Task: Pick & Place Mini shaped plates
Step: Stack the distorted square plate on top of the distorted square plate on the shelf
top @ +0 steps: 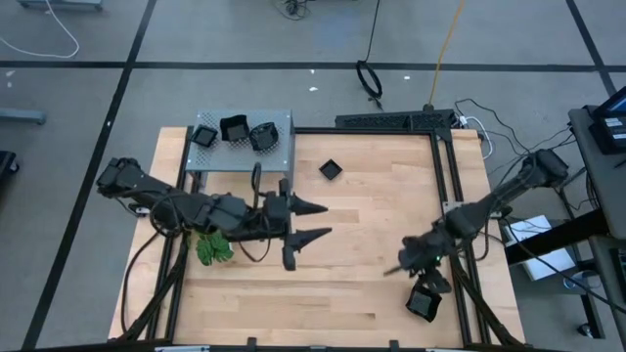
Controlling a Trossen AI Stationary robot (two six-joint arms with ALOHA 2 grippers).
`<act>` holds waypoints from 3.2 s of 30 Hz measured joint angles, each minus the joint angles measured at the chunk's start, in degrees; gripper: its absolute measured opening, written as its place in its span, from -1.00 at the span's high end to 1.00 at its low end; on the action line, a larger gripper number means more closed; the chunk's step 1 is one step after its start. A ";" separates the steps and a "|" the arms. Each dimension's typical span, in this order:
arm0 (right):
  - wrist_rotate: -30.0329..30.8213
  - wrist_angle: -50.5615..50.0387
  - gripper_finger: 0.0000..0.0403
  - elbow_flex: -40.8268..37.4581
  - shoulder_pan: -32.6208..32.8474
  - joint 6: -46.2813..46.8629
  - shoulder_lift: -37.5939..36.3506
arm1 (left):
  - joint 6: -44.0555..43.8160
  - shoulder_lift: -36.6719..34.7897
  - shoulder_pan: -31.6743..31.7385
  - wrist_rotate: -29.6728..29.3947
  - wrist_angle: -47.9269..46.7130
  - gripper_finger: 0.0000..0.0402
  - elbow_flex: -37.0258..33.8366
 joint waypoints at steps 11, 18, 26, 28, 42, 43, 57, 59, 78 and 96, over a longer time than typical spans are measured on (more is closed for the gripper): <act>7.58 6.63 0.33 0.00 6.96 -17.75 11.75 | -0.08 0.00 -2.80 -0.21 -0.04 -0.08 0.00; 7.39 8.28 0.33 0.02 8.47 -25.95 17.34 | -0.14 0.00 -3.14 -0.23 -0.01 -0.08 0.00; 5.85 8.52 0.33 0.02 9.05 -29.03 21.60 | -1.28 0.00 -3.14 -0.25 -0.01 -0.08 0.00; 4.34 9.04 0.33 0.02 9.05 -29.03 22.60 | -1.29 0.00 -3.14 -0.27 -0.01 -0.08 0.00; 2.59 11.55 0.96 0.04 9.31 -30.88 22.83 | -1.44 0.00 -3.09 -0.28 -1.84 -0.08 0.00; 2.58 11.74 0.98 0.04 9.26 -30.03 22.44 | -1.45 0.00 -3.09 -0.28 -1.85 -0.08 0.00; 27.22 34.53 1.00 0.00 -8.43 -14.73 16.23 | -3.75 0.00 -3.42 -0.27 -0.39 -0.08 0.00; 27.20 43.26 1.00 0.02 -13.59 -13.33 18.77 | -4.31 0.00 -3.41 -0.27 -0.33 -0.08 0.00; 20.79 58.61 1.00 16.45 -32.42 11.91 49.10 | -4.67 0.00 -3.40 -0.27 -0.33 -0.08 0.00; 17.79 57.67 0.47 17.07 -33.52 10.45 49.34 | -5.92 0.00 -3.51 -0.25 -0.40 -0.08 0.00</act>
